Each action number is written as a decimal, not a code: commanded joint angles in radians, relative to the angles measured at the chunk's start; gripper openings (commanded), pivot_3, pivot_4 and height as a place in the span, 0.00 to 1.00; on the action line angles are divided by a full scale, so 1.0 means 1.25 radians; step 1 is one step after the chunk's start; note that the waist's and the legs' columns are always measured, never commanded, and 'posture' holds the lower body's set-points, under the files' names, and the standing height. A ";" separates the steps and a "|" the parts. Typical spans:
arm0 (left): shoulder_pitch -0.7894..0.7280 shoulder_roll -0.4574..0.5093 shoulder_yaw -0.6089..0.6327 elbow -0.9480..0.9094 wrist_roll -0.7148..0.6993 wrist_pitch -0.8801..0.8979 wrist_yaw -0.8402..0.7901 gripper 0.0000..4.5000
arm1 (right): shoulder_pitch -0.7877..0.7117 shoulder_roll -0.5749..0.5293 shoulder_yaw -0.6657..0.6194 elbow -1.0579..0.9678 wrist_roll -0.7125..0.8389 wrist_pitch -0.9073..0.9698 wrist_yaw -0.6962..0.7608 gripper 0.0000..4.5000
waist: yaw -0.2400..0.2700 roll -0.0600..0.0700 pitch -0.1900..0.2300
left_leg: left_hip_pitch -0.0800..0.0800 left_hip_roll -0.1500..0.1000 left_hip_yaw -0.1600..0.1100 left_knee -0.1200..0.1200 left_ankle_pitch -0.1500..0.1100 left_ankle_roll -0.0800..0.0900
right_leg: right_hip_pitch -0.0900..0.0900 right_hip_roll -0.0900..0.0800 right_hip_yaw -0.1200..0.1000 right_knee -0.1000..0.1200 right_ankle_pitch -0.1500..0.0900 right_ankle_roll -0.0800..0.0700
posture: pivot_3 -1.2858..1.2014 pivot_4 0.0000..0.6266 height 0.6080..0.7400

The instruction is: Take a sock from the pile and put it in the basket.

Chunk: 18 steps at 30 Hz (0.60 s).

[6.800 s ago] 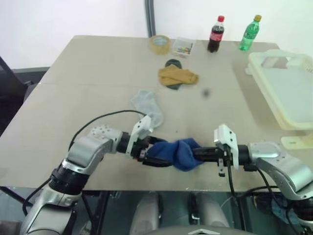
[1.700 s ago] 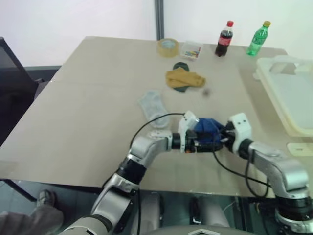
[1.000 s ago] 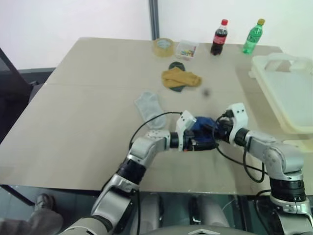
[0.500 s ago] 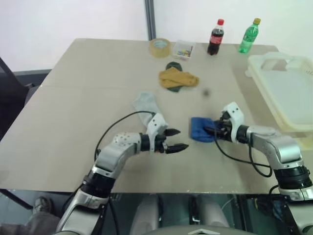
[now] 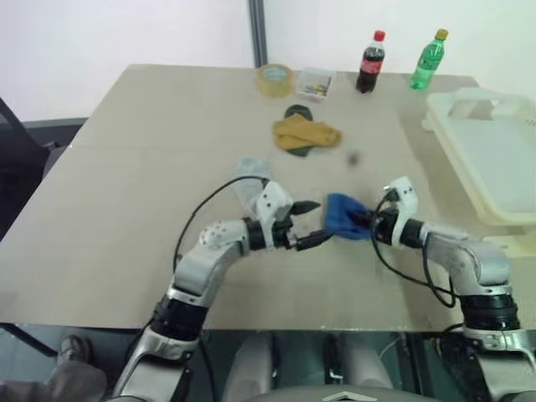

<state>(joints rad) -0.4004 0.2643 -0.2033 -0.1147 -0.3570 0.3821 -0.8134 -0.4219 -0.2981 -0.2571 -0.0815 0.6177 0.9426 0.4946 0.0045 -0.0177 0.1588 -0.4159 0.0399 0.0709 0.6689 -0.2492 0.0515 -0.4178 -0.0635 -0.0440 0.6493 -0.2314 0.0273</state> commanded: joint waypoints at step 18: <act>-0.187 -0.195 0.018 0.061 0.008 -0.115 0.095 0.86 | -0.597 -0.303 -0.240 0.860 -0.186 -0.432 -0.360 0.11 | -0.009 0.004 0.004 | -0.002 -0.002 0.007 -0.002 -0.002 0.003 | -0.003 0.003 0.004 -0.005 0.000 0.001 | 0.52 0.24 1.00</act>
<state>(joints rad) -0.6188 0.0324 -0.1739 -0.0251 -0.3455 0.2673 -0.6933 -1.1293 -0.6404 -0.5560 0.8983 0.4046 0.4988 0.0368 -0.0065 -0.0123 0.1641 -0.4181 0.0376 0.0798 0.6656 -0.2517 0.0557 -0.4211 -0.0602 -0.0387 0.6425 -0.2310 0.0291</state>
